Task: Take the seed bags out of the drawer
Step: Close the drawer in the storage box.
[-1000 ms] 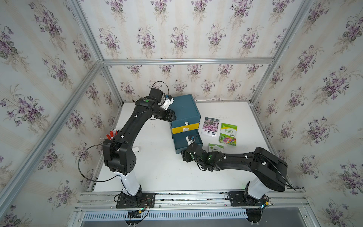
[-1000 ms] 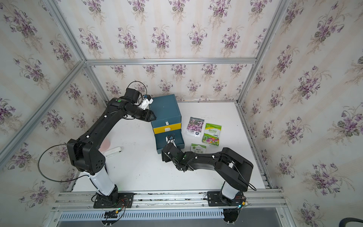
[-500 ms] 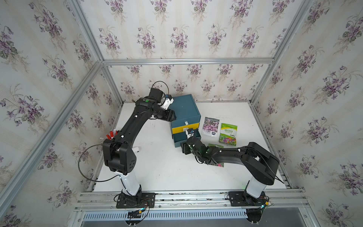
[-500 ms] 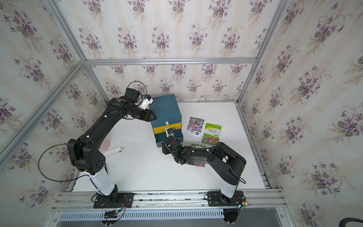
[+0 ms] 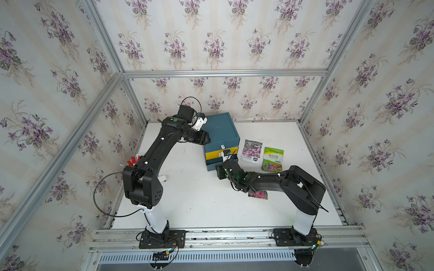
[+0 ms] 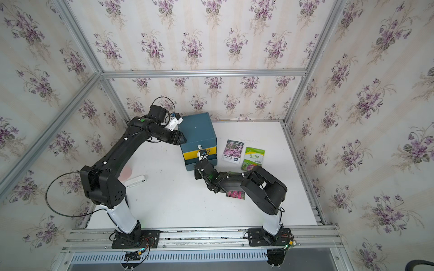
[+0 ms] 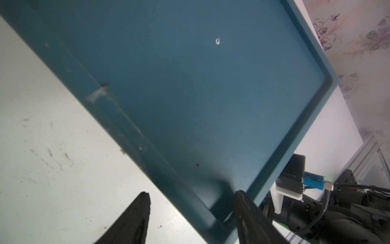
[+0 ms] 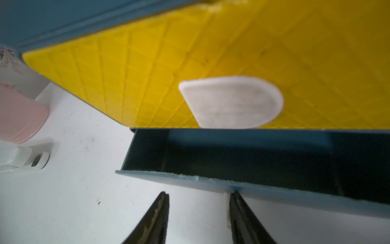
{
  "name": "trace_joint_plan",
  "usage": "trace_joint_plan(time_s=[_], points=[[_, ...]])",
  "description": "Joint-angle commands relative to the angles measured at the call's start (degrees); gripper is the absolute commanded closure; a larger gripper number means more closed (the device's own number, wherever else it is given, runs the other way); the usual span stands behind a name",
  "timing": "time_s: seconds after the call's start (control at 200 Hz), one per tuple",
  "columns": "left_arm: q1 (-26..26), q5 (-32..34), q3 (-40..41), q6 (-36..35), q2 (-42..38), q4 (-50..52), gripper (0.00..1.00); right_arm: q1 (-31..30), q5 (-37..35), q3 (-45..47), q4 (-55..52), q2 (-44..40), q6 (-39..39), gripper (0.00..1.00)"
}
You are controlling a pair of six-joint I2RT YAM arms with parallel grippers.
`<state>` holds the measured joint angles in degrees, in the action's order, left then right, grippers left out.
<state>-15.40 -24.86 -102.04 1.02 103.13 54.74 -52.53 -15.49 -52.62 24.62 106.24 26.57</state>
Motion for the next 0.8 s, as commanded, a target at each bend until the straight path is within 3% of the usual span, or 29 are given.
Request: trace_joint_plan(time_s=[0.0, 0.345, 0.794], points=[[0.0, 3.3, 0.5, -2.2, 0.9, 8.7, 0.34, 0.5, -0.1, -1.2, 2.6, 1.1, -1.1, 0.51], [-0.1, 3.2, 0.4, -2.2, 0.9, 8.8, 0.34, 1.5, 0.4, -4.0, 4.8, 4.1, -1.8, 0.57], [0.0, 3.0, 0.7, -2.2, 0.6, 8.8, 0.34, 1.6, -1.5, -4.9, 7.8, 6.0, -0.3, 0.58]])
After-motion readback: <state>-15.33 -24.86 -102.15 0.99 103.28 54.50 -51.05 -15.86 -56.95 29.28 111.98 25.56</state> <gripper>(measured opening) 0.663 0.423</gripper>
